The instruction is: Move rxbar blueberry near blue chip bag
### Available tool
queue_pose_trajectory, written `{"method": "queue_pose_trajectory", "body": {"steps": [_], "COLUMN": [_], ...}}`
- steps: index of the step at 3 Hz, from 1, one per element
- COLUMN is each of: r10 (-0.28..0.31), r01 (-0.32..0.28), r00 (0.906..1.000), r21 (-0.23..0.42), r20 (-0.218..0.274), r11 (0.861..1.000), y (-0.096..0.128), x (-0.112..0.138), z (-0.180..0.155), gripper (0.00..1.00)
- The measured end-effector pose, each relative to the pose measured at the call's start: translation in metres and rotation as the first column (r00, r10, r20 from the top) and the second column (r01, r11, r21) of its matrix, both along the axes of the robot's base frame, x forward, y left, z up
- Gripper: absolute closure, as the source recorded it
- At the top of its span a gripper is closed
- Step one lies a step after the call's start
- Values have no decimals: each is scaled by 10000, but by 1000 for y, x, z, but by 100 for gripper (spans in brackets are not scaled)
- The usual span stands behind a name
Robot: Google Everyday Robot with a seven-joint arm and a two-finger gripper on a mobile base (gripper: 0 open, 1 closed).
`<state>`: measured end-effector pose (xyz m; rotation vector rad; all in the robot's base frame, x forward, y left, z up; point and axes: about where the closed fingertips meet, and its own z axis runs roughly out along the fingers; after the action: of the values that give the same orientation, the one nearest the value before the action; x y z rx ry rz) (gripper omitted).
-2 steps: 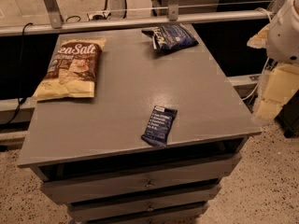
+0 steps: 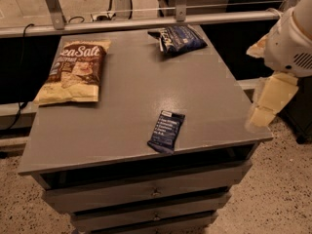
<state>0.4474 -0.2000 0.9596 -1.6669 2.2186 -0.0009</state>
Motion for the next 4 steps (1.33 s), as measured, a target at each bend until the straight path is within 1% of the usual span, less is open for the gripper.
{"method": "queue_pose_trajectory", "body": {"steps": [1, 2, 3, 4], "r10": [-248, -855, -1082, -1039], "r01": [267, 980, 1318, 1396], "r00": [9993, 9923, 9851, 9801], "r21": [690, 1450, 1824, 2148], "r20": [-287, -897, -1337, -1694], "r11": [9973, 9846, 9744, 9666], "y": [30, 71, 97, 125], "x": [18, 32, 35, 32], "z": [-29, -71, -101, -122], "gripper": [0, 0, 0, 0]}}
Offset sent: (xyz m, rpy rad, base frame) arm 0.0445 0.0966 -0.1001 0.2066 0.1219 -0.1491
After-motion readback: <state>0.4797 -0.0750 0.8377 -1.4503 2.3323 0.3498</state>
